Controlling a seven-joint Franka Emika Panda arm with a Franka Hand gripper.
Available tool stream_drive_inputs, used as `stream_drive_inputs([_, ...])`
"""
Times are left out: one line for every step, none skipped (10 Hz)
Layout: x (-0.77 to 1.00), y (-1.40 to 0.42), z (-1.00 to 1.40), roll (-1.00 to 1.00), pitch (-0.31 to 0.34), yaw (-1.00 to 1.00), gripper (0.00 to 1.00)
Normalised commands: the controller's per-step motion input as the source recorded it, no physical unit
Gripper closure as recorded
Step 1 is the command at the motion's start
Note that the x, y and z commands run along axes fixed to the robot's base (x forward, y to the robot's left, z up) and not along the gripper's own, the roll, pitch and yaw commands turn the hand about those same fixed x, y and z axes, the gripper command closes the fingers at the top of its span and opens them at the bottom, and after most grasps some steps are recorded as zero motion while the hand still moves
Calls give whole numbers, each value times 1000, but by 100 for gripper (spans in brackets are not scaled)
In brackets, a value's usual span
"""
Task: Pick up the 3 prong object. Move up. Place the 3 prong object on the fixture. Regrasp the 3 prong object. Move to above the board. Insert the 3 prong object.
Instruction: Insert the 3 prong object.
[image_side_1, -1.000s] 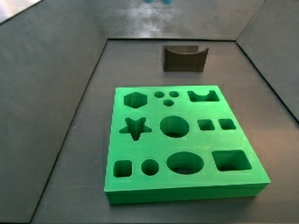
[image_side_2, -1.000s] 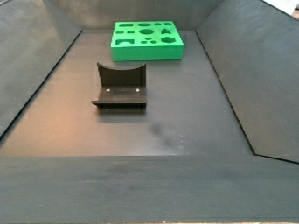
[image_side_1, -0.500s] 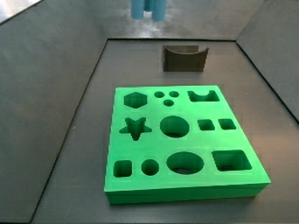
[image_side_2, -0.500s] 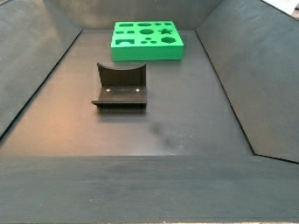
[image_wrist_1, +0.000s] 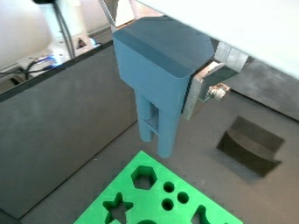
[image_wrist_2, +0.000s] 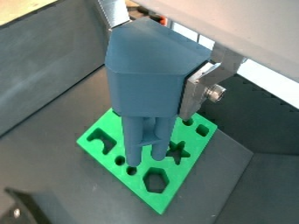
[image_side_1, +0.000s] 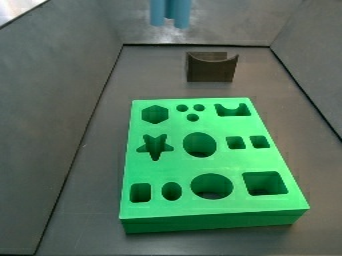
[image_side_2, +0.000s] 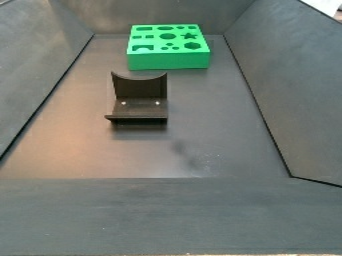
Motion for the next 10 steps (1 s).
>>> stream_drive_inputs([391,97,-137,-139,0,-783,100])
stream_drive_inputs([371,80,-169,-159,0,-791,100])
stream_drive_inputs([317,57,-206,-161,-27,-817,100])
stream_drive_inputs([291,43,-254,-173,-47,-826,100])
stream_drive_inputs([280,43,-263,-154,-44,-840,100])
stream_drive_inputs([271,51,-286,-153,-54,-831,100])
stream_drive_inputs([211,86,-334,-117,-57,-823,100])
stream_drive_inputs([146,94,-394,-79,-56,-849,100])
stream_drive_inputs([69,97,-391,-64,-53,-843,100])
stream_drive_inputs([0,106,-417,-49,-47,-843,100])
